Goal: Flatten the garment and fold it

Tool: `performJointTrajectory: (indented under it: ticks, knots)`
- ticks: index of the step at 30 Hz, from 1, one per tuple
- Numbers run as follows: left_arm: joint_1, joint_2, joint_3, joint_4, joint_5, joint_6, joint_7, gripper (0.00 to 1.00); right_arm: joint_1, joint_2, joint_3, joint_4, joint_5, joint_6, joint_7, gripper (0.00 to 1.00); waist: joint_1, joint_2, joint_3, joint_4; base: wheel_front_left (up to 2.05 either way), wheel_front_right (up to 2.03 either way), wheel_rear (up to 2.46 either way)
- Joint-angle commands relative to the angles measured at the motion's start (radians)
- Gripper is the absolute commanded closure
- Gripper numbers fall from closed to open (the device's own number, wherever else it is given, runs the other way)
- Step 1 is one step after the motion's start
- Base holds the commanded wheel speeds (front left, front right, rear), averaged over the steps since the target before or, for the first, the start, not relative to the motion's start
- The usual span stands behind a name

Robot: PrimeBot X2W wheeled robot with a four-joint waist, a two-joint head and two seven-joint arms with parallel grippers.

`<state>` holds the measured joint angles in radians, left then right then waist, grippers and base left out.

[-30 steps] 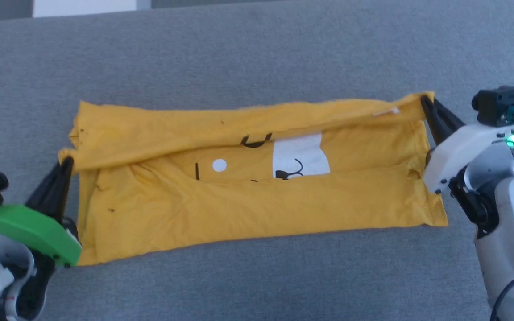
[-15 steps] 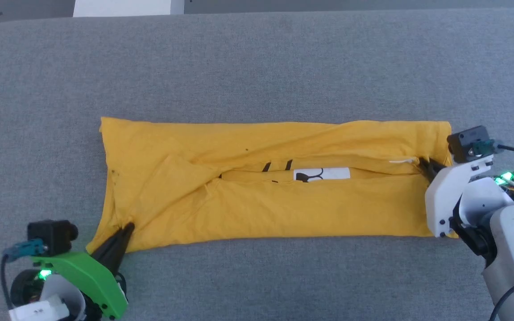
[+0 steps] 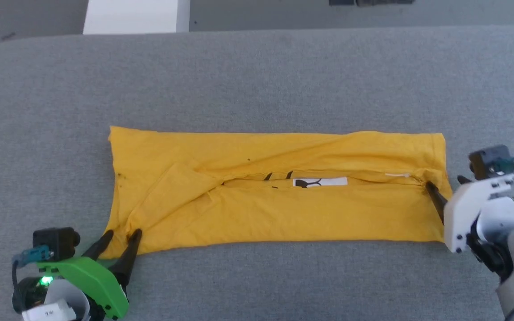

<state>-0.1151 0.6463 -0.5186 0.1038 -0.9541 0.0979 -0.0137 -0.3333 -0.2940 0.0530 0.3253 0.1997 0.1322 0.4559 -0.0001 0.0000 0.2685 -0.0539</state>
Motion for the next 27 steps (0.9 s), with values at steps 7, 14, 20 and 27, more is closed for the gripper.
performJointTrajectory:
  ticks: [7, 14, 20, 27]
  knots:
    - [-0.004, -0.054, 0.053, -0.001, 0.104, 0.051, -0.211, 0.0, 0.126, 0.07, -0.123, -0.135, 0.041, -0.002, -0.043, 0.0, 0.0001, 0.0, -0.065, 0.031, 0.0, 0.0, 0.0]
    - [-0.077, -0.169, 0.18, -0.05, 0.294, 0.104, -0.247, 0.0, 0.18, 0.193, -0.253, -0.251, 0.038, -0.002, -0.124, 0.0, 0.0001, 0.0, -0.072, 0.055, 0.0, 0.0, 0.0]
    - [-0.135, -0.274, 0.311, -0.053, 0.451, 0.067, -0.248, 0.0, 0.143, 0.238, -0.322, -0.239, 0.012, -0.002, -0.154, 0.0, 0.0001, 0.0, -0.061, 0.058, 0.0, 0.0, 0.0]
    - [-0.169, -0.371, 0.413, 0.013, 0.559, -0.005, -0.248, 0.0, 0.036, 0.243, -0.396, -0.05, 0.024, -0.002, -0.11, 0.0, 0.0001, 0.0, -0.057, 0.047, 0.0, 0.0, 0.0]
